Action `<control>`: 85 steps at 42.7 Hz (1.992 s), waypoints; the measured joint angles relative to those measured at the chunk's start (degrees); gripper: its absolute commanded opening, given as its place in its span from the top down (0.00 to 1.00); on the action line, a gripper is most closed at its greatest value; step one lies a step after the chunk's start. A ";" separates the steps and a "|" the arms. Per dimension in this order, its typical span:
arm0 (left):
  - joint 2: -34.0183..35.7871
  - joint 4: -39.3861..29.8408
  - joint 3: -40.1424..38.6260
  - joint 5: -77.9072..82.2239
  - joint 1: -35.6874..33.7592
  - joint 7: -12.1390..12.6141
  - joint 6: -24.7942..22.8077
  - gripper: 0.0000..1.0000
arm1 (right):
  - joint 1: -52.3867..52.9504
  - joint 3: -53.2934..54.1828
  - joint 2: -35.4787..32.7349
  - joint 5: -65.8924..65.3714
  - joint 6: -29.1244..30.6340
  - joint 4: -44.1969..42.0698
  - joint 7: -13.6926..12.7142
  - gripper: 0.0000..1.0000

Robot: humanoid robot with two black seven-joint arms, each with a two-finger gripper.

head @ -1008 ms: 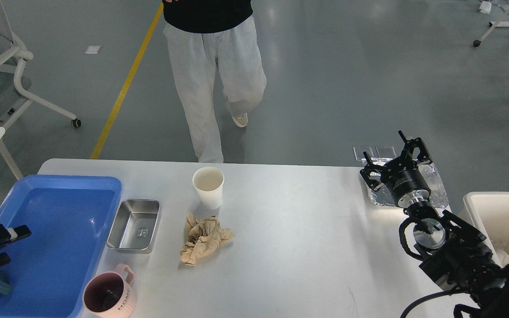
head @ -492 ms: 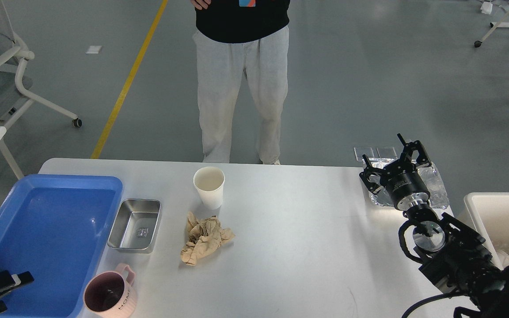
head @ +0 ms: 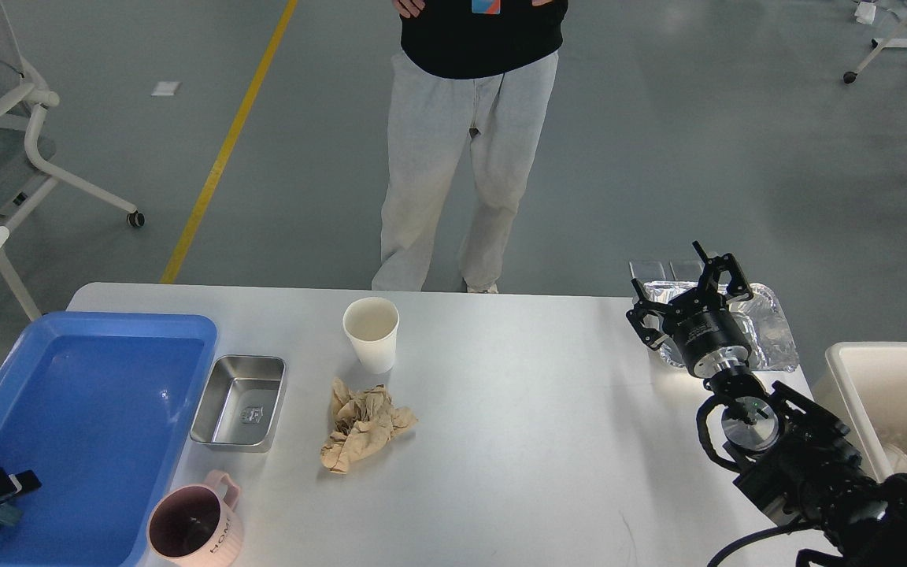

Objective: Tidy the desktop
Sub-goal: 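Reach the left gripper toward the pink mug near the robot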

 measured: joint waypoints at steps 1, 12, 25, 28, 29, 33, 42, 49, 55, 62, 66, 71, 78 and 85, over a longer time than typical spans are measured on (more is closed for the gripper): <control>0.07 0.00 0.00 0.37 -0.13 -0.07 -0.47 0.05 | 0.01 0.00 0.05 0.00 -0.01 0.00 0.00 0.00; 0.14 -0.03 -2.33 -0.03 -3.42 -4.18 -11.92 0.05 | 0.09 0.00 0.46 0.00 -0.02 -0.01 0.00 0.00; 4.16 1.96 -14.12 -8.53 -3.96 -4.34 -19.88 0.05 | -0.07 0.00 0.16 0.00 -0.01 -0.09 0.00 0.00; 5.77 1.98 -15.22 -9.04 -3.97 -4.32 -20.81 0.04 | -0.09 0.00 0.15 0.00 -0.02 -0.09 0.00 0.00; 6.21 1.98 -15.54 -9.11 -3.98 -4.32 -21.09 0.04 | -0.09 0.00 0.17 0.00 -0.02 -0.09 -0.01 0.00; 7.59 1.93 -17.33 -9.28 -4.04 -4.33 -22.58 0.02 | -0.09 0.00 0.35 0.00 -0.01 -0.07 -0.02 0.00; 9.89 1.93 -21.77 -9.34 -4.05 -4.37 -26.01 0.02 | -0.09 0.00 0.41 0.00 -0.01 -0.01 -0.02 0.00; 12.07 1.93 -22.78 -9.35 -4.30 -4.36 -27.68 0.03 | -0.09 0.00 0.48 0.00 -0.01 0.00 -0.02 0.00; 13.26 1.92 -23.02 -9.18 -4.86 -3.42 -28.66 0.03 | -0.09 0.00 0.56 0.00 -0.02 0.00 -0.01 0.00; 14.93 1.66 -21.36 -8.36 -4.47 -1.09 -28.83 0.04 | -0.09 0.00 0.59 0.00 -0.01 0.00 0.00 0.00; 14.92 1.57 -19.06 -5.38 -3.54 -0.23 -28.68 0.05 | -0.08 0.00 0.59 0.00 -0.01 0.00 0.00 0.00; 12.52 1.13 -16.81 -0.10 -3.02 0.27 -28.13 0.05 | -0.04 0.00 0.59 0.00 -0.01 0.01 0.00 0.00; 5.30 -0.54 -15.68 10.73 -3.13 2.65 -27.97 0.05 | -0.11 0.00 0.59 0.01 0.03 0.01 0.00 0.00; -1.29 -0.93 -15.00 16.96 -4.50 5.94 -28.01 0.05 | -0.17 0.00 0.83 0.04 0.07 0.07 0.00 0.00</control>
